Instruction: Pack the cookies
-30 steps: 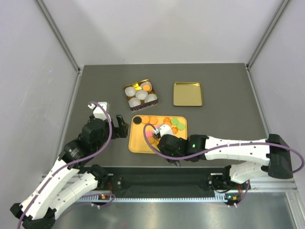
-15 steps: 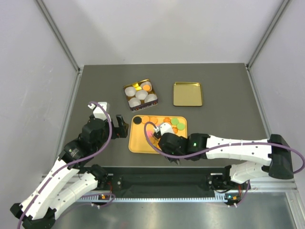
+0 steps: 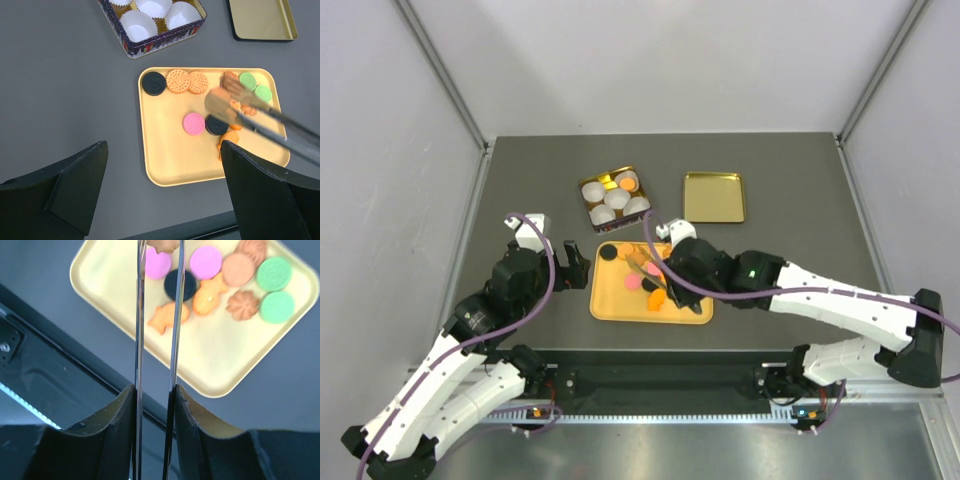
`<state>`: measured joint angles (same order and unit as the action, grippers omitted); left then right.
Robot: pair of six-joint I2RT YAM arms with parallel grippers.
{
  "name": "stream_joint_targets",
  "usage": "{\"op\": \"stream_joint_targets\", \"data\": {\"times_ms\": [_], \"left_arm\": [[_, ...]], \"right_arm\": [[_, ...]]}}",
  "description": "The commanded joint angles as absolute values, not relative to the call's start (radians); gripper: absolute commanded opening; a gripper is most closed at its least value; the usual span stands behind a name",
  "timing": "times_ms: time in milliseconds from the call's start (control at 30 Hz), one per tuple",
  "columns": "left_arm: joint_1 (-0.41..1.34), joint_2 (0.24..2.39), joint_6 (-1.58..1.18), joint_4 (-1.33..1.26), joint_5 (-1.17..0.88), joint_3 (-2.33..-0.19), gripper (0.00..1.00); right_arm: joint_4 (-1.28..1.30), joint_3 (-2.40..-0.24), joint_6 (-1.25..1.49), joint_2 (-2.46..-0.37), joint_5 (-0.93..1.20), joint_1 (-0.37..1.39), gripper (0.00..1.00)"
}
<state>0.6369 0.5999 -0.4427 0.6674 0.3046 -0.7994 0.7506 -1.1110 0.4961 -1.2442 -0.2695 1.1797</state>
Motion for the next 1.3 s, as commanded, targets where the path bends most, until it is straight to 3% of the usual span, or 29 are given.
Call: {"op": "stream_joint_targets", "data": {"times_ms": [0,300,633,1267], "left_arm": [[0.638,0.594,-0.442,0.658,0.314,-0.801,0.99],[0.638,0.594,-0.443,0.663,0.319,-0.801,0.99],[0.640,0.594,-0.445,0.663,0.321,-0.801,0.99],[0.638,0.597,-0.445,0.660,0.319,-0.801,0.99]], "right_arm": [[0.715,-1.235,0.425,-1.252,-0.247,1.077,0.29],[0.629,-1.434,0.342,-1.483,-0.175,0.872,0.29],[0.603,-1.604,0.313,-1.732,-0.193,0.821,0.27],[0.584,-1.614,0.319,-1.816,-0.160,0.769,0.28]]}}
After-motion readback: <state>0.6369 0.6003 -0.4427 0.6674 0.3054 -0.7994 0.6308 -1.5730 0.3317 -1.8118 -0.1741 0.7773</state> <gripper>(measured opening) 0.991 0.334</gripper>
